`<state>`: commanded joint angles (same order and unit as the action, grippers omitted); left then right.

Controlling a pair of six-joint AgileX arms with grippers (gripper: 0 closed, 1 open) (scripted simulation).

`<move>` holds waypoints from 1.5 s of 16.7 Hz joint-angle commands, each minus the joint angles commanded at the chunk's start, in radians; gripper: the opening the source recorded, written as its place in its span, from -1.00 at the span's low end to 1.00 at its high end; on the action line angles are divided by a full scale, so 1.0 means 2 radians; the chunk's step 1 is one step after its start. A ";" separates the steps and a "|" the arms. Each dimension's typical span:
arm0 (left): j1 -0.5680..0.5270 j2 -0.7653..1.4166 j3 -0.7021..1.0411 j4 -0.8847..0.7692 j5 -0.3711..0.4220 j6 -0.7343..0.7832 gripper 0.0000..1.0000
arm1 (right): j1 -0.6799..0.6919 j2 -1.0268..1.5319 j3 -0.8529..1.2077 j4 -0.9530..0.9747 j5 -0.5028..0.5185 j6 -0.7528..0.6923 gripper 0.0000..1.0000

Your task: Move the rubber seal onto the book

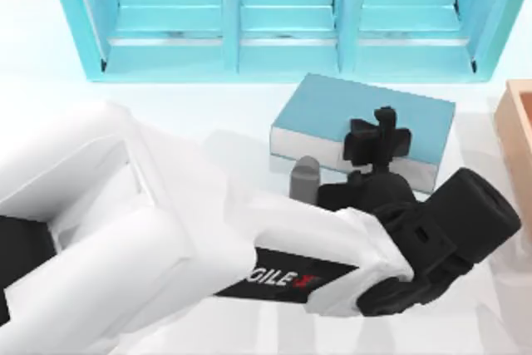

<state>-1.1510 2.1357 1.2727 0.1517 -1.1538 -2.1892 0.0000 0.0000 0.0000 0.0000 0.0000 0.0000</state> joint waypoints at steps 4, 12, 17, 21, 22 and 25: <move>0.002 0.022 -0.010 0.032 -0.001 0.000 -1.00 | 0.000 0.000 0.000 0.000 0.000 0.000 1.00; 0.002 0.024 -0.011 0.036 -0.001 0.000 -0.40 | 0.000 0.000 0.000 0.000 0.000 0.000 1.00; 0.002 0.024 -0.011 0.036 -0.001 0.000 0.36 | 0.000 0.000 0.000 0.000 0.000 0.000 1.00; 0.002 0.024 -0.011 0.036 -0.001 0.000 0.96 | 0.000 0.000 0.000 0.000 0.000 0.000 1.00; 0.002 0.024 -0.011 0.036 -0.001 0.000 1.00 | 0.000 0.000 0.000 0.000 0.000 0.000 1.00; 0.002 0.024 -0.011 0.036 -0.001 0.000 1.00 | 0.000 0.000 0.000 0.000 0.000 0.000 1.00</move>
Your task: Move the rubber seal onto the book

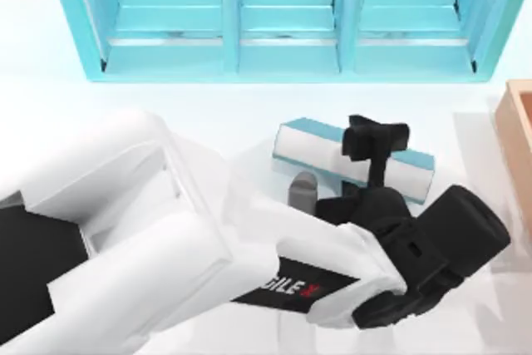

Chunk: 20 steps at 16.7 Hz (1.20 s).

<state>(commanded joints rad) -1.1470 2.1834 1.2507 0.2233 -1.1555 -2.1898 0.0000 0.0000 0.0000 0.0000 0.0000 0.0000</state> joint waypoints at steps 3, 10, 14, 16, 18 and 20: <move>0.000 0.000 0.000 0.000 0.000 0.000 1.00 | 0.000 0.000 0.000 0.000 0.000 0.000 1.00; -0.026 0.006 0.012 -0.055 -0.010 -0.054 1.00 | 0.000 0.000 0.000 0.000 0.000 0.000 1.00; -0.070 0.013 0.032 -0.193 -0.028 -0.185 1.00 | 0.000 0.000 0.000 0.000 0.000 0.000 1.00; -0.095 0.015 0.043 -0.289 -0.037 -0.268 1.00 | 0.000 0.000 0.000 0.000 0.000 0.000 1.00; -0.119 0.015 0.054 -0.386 -0.045 -0.350 1.00 | 0.000 0.000 0.000 0.000 0.000 0.000 1.00; -0.141 0.013 0.063 -0.471 -0.053 -0.423 1.00 | 0.000 0.000 0.000 0.000 0.000 0.000 1.00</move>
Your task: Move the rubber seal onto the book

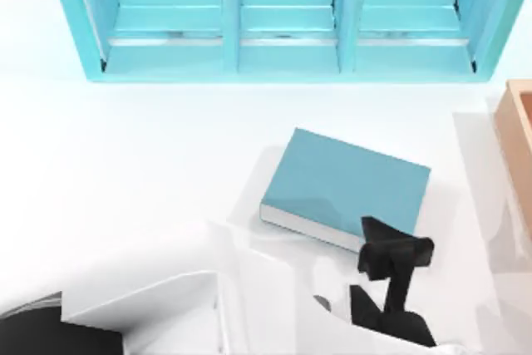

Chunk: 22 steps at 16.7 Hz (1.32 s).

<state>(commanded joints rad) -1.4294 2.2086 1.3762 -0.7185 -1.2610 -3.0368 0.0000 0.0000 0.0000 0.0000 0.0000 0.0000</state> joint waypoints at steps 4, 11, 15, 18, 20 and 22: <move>-0.032 -0.008 0.013 -0.107 -0.012 -0.102 1.00 | 0.000 0.000 0.000 0.000 0.000 0.000 1.00; -0.038 -0.009 0.015 -0.132 -0.015 -0.126 1.00 | 0.000 0.000 0.000 0.000 0.000 0.000 1.00; -0.019 -0.030 0.009 -0.120 0.001 -0.098 1.00 | 0.000 0.000 0.000 0.000 0.000 0.000 1.00; 0.027 -0.080 -0.011 -0.093 0.043 -0.024 1.00 | 0.000 0.000 0.000 0.000 0.000 0.000 1.00; 0.070 -0.127 -0.032 -0.068 0.082 0.051 1.00 | 0.000 0.000 0.000 0.000 0.000 0.000 1.00; 0.121 -0.185 -0.061 -0.039 0.129 0.146 1.00 | 0.000 0.000 0.000 0.000 0.000 0.000 1.00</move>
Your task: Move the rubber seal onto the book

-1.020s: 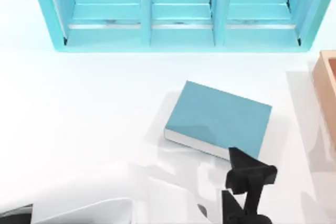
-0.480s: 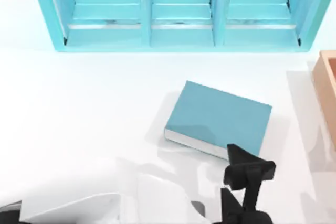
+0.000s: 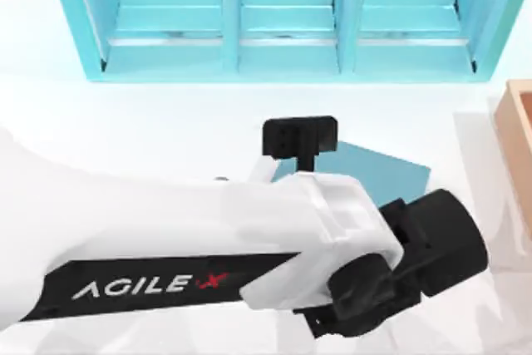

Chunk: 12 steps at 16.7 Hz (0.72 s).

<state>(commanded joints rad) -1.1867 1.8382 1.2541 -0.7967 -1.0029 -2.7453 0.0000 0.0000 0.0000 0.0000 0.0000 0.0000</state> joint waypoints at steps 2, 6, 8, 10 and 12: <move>0.058 -0.067 -0.038 0.032 0.053 0.115 1.00 | 0.000 0.000 0.000 0.000 0.000 0.000 1.00; 0.184 -0.225 -0.140 0.103 0.169 0.399 1.00 | 0.000 0.000 0.000 0.000 0.000 0.000 1.00; 0.249 -0.314 -0.201 0.141 0.227 0.556 1.00 | 0.000 0.000 0.000 0.000 0.000 0.000 1.00; 0.312 -0.408 -0.267 0.178 0.282 0.714 1.00 | 0.000 0.000 0.000 0.000 0.000 0.000 1.00; 0.373 -0.504 -0.336 0.216 0.333 0.863 1.00 | 0.000 0.000 0.000 0.000 0.000 0.000 1.00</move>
<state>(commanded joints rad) -0.4416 0.8301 0.5824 -0.3649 -0.3365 -1.0183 0.0000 0.0000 0.0000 0.0000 0.0000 0.0000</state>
